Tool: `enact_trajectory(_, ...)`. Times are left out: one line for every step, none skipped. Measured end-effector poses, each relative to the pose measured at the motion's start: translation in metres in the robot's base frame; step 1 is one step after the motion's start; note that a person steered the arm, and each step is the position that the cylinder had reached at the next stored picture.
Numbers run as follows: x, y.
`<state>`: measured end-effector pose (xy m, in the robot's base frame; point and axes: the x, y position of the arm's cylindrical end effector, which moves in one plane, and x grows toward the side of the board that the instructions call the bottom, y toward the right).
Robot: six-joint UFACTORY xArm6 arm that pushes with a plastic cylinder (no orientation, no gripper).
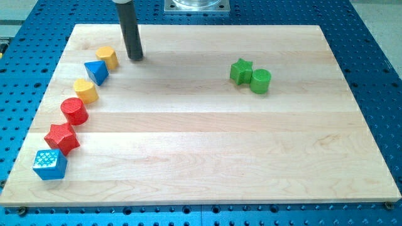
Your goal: Place the green star above the hexagon
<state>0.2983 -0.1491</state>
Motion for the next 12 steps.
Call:
enact_trajectory(0.0,-0.006)
enact_trajectory(0.0,-0.006)
enact_trajectory(0.0,-0.014)
enact_trajectory(0.0,-0.015)
enact_trajectory(0.0,0.07)
enact_trajectory(-0.017,0.221)
enact_trajectory(-0.037,0.303)
enact_trajectory(0.033,0.337)
enact_trajectory(0.116,0.336)
enact_trajectory(0.115,0.28)
enact_trajectory(0.081,0.25)
enact_trajectory(0.051,0.224)
